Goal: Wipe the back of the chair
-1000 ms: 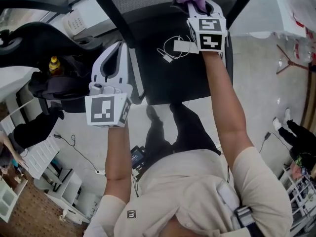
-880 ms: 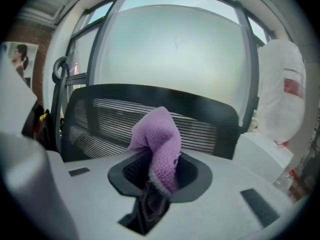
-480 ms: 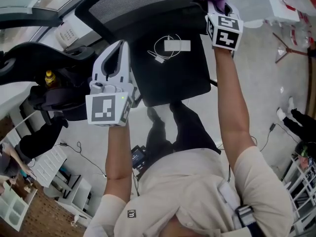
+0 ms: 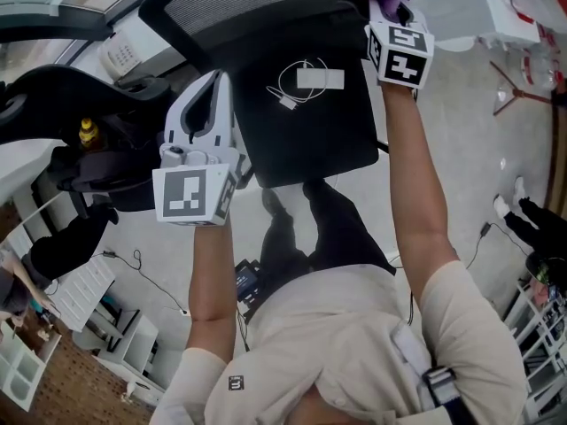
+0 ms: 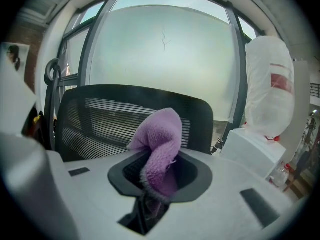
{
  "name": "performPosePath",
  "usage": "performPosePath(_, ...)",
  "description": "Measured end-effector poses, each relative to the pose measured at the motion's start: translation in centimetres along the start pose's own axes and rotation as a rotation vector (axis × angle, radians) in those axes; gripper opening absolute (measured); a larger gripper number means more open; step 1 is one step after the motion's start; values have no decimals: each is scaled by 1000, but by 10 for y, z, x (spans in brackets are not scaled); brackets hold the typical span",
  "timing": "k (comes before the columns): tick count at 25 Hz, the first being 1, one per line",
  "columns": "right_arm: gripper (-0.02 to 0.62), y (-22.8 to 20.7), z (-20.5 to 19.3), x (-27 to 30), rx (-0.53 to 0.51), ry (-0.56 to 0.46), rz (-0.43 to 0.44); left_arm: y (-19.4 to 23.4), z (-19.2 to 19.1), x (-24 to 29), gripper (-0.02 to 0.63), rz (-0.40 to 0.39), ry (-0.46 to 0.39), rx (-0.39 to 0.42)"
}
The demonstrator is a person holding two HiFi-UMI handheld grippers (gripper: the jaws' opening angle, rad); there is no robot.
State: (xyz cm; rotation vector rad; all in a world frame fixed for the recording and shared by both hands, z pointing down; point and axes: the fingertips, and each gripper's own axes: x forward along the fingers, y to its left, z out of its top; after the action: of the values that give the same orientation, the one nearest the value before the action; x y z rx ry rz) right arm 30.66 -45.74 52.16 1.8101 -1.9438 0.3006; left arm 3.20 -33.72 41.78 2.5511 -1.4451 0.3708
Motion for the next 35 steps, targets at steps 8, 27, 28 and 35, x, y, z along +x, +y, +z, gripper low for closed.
performPosePath(8, 83, 103, 19, 15, -50, -28, 187, 28, -13, -25, 6, 66, 19, -35)
performPosePath(27, 84, 209, 43, 10, -165, 18, 341, 75, -9, -82, 6, 84, -39, 54)
performPosePath(28, 84, 210, 45, 6, -170, 22, 340, 79, -5, -86, 6, 85, -41, 55)
performPosePath(35, 84, 207, 74, -54, -177, -5, 326, 78, 26, -128, 6, 87, -75, 85)
